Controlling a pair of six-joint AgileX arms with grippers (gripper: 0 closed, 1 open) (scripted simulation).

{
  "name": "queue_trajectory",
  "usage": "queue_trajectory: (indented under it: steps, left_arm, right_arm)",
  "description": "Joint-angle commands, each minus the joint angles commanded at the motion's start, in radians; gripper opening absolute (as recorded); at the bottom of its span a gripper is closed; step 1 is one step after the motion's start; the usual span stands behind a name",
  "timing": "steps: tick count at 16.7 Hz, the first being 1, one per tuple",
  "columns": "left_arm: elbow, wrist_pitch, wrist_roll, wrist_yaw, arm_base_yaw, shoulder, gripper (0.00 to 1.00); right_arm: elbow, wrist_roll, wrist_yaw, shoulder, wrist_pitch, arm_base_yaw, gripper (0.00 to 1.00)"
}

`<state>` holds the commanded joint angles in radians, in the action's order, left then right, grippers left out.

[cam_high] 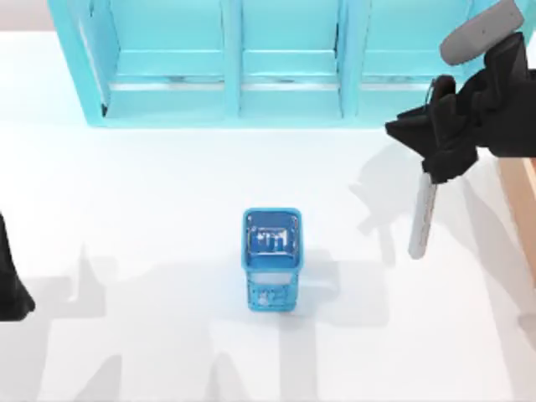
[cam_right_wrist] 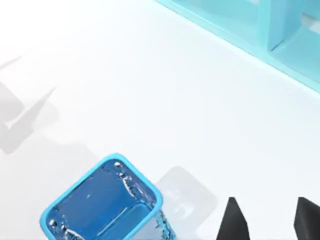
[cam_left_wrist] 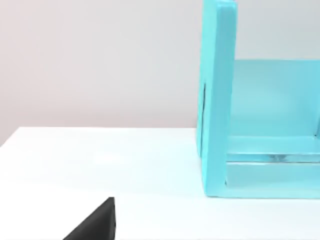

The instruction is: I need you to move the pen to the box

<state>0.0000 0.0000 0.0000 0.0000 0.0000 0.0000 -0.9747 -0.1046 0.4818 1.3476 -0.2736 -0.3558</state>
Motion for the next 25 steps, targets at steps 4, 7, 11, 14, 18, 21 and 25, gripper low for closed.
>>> queue_trajectory:
  steps: [4, 7, 11, 14, 18, 21, 25]
  left_arm:
    - [0.0, 0.0, 0.0, 0.0, 0.0, 0.0, 1.0]
    - [0.0, 0.0, 0.0, 0.0, 0.0, 0.0, 1.0]
    - [0.0, 0.0, 0.0, 0.0, 0.0, 0.0, 1.0]
    - [0.0, 0.0, 0.0, 0.0, 0.0, 0.0, 1.0]
    - [0.0, 0.0, 0.0, 0.0, 0.0, 0.0, 1.0]
    - [0.0, 0.0, 0.0, 0.0, 0.0, 0.0, 1.0]
    - [0.0, 0.0, 0.0, 0.0, 0.0, 0.0, 1.0]
  right_arm:
    - [0.018, -0.025, 0.024, -0.025, -0.003, 0.068, 0.0]
    - [0.054, -0.074, 0.07, -0.084, -0.004, 0.218, 0.0]
    - [0.119, -0.16, 0.153, -0.203, 0.0, 0.498, 0.0]
    - [0.176, -0.222, 0.213, -0.299, 0.004, 0.706, 0.0]
    - [0.236, -0.281, 0.262, -0.393, 0.006, 0.878, 0.0]
    - [0.246, -0.29, 0.269, -0.408, 0.007, 0.901, 0.0]
    - [0.245, -0.287, 0.266, -0.4, 0.009, 0.896, 0.0]
